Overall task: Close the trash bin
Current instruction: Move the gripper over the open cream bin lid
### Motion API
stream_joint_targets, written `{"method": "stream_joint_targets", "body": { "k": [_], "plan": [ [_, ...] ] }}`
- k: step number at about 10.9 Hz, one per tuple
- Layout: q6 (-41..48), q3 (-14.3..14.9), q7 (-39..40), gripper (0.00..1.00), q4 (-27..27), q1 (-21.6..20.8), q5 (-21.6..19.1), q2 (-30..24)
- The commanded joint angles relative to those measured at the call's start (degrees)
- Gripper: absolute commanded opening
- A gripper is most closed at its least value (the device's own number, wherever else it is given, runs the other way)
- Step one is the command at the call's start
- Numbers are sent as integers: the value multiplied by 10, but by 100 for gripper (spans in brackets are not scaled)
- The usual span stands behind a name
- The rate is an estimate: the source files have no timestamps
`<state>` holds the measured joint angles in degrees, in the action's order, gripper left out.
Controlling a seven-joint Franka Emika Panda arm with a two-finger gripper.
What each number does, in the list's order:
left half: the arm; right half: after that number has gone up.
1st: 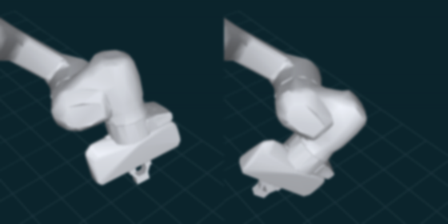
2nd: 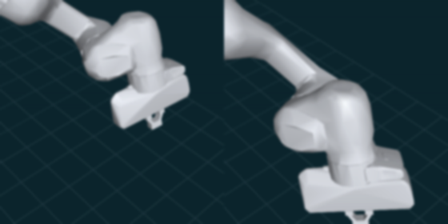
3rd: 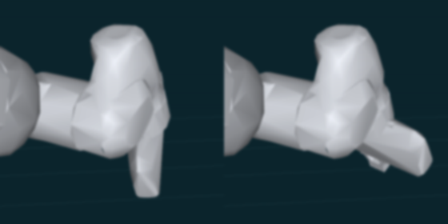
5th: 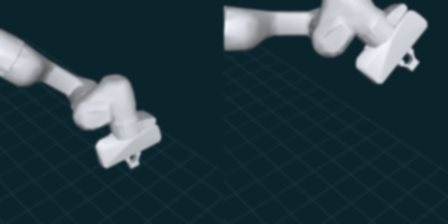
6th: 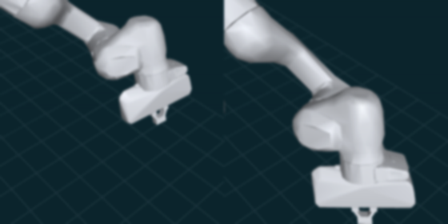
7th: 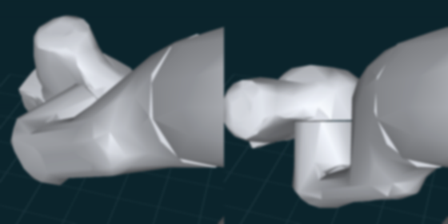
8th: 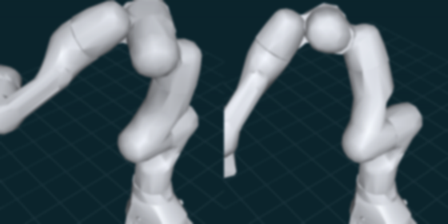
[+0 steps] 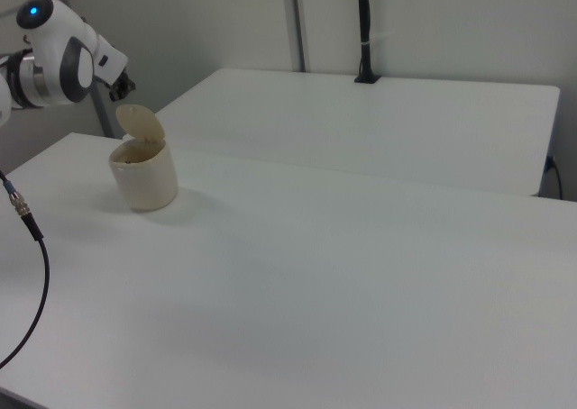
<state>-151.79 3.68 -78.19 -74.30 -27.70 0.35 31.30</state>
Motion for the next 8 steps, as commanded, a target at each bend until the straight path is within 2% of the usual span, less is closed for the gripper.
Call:
{"method": "stream_joint_targets", "body": {
  "k": [1,8],
  "plan": [
    [-19,29,-46,0,18,-21,26,23],
    [-14,28,-46,0,-20,-38,50,20]
  ]
}}
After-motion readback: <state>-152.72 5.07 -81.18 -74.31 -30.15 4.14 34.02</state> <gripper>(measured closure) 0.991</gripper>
